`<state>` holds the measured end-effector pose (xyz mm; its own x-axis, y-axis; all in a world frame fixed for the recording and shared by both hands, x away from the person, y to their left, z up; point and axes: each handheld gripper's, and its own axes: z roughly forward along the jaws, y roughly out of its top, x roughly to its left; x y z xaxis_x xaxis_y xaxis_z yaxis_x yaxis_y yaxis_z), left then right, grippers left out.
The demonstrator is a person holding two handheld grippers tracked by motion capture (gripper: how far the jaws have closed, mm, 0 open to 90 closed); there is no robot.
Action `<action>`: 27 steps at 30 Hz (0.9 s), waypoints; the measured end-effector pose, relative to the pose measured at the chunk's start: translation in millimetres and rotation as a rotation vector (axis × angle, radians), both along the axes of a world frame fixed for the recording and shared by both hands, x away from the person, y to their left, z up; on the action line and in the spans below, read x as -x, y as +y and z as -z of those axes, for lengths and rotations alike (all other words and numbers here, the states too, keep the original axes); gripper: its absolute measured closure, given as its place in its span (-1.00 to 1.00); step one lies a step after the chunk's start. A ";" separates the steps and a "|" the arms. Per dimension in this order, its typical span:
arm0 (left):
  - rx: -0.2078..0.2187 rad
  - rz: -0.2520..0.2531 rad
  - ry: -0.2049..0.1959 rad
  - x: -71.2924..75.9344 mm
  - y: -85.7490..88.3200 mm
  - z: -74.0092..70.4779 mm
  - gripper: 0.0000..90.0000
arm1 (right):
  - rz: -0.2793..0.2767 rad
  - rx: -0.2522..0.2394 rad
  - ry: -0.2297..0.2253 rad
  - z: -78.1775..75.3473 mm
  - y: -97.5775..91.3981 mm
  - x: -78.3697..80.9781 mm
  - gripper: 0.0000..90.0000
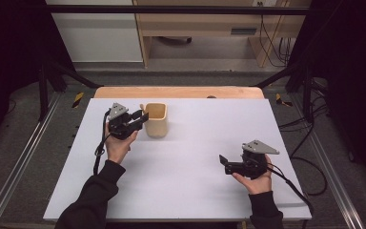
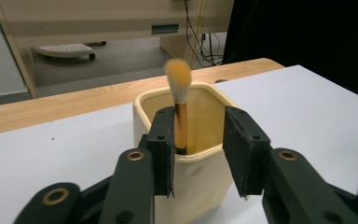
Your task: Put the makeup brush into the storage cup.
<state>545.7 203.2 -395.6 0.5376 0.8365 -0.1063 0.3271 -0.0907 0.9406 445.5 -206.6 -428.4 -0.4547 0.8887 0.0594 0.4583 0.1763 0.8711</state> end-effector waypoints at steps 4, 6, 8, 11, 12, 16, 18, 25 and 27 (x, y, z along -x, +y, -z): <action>0.000 0.008 -0.008 9.0 3.6 -2.7 0.28 | 0.001 0.003 -0.003 -0.4 -0.7 0.1 -0.93; -0.002 0.012 -0.009 14.3 5.0 -4.0 0.21 | 0.004 -0.005 -0.003 -1.2 -1.1 0.7 -0.93; 0.001 0.021 -0.010 19.4 7.0 -5.1 0.15 | 0.005 -0.001 -0.009 -2.2 -2.3 0.9 -0.93; -0.003 0.033 -0.009 26.1 9.7 -5.9 0.09 | 0.006 -0.006 -0.012 -3.3 -3.2 1.5 -0.93; -0.003 0.041 -0.013 31.9 12.7 -6.1 0.04 | 0.008 -0.010 -0.012 -4.0 -3.5 2.0 -0.93; -0.011 0.063 -0.002 41.3 18.3 -5.9 -0.09 | 0.007 -0.007 -0.014 -4.5 -4.1 2.5 -0.93; -0.014 0.072 0.007 47.3 21.5 -5.2 -0.16 | 0.007 -0.008 -0.015 -4.8 -4.3 2.6 -0.93; -0.034 0.089 0.020 64.3 29.0 -1.5 -0.38 | 0.006 -0.013 -0.020 -6.2 -5.3 3.6 -0.93; -0.046 0.092 0.024 68.5 31.2 0.1 -0.44 | 0.004 -0.015 -0.023 -6.7 -5.8 4.0 -0.93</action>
